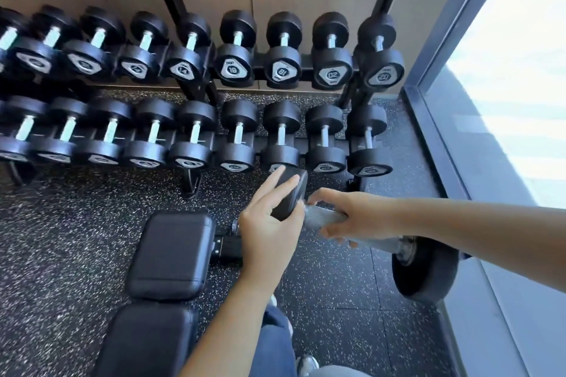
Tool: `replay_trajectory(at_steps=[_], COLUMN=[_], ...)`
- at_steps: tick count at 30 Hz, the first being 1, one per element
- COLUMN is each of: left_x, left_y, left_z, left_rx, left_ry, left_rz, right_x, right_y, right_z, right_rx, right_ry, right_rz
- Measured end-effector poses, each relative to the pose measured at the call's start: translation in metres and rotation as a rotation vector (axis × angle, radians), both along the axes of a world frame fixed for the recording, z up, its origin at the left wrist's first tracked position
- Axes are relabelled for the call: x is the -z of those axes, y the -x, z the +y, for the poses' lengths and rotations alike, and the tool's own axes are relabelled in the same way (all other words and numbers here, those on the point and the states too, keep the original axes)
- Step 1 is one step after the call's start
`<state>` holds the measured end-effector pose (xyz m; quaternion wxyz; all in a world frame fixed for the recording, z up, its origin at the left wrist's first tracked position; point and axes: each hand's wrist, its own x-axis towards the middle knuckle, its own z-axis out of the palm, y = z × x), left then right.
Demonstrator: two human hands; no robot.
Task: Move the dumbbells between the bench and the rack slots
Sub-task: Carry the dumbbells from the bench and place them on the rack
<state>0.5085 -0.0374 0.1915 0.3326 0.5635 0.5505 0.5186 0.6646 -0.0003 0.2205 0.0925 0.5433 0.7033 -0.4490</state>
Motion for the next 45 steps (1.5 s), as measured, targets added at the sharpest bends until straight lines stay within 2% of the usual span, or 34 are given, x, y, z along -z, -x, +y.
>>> replay_trajectory(at_steps=[7, 13, 17, 26, 34, 39, 45], left_x=[0.001, -0.008, -0.01, 0.004, 0.003, -0.014, -0.02], left_y=[0.02, 0.051, 0.063, 0.078, 0.045, 0.019, 0.008], left_z=[0.114, 0.21, 0.253, 0.354, 0.495, 0.59, 0.661], left_rx=[0.082, 0.131, 0.156, 0.072, 0.039, 0.102, 0.115], left_ry=[0.013, -0.066, -0.014, 0.008, 0.036, 0.062, 0.05], left_rz=[-0.073, -0.078, -0.136, -0.116, -0.119, -0.091, -0.072], right_x=[-0.006, -0.022, -0.027, -0.011, -0.002, -0.011, -0.014], right_y=[0.016, 0.044, 0.058, 0.073, 0.041, 0.011, -0.001], right_z=[0.099, 0.186, 0.229, 0.339, 0.483, 0.572, 0.646], right_rx=[0.049, 0.083, 0.105, 0.033, 0.009, 0.048, 0.056], right_ry=[-0.029, -0.068, -0.016, -0.012, -0.037, -0.072, -0.074], right_rz=[-0.077, -0.106, -0.095, -0.085, -0.078, -0.038, -0.029])
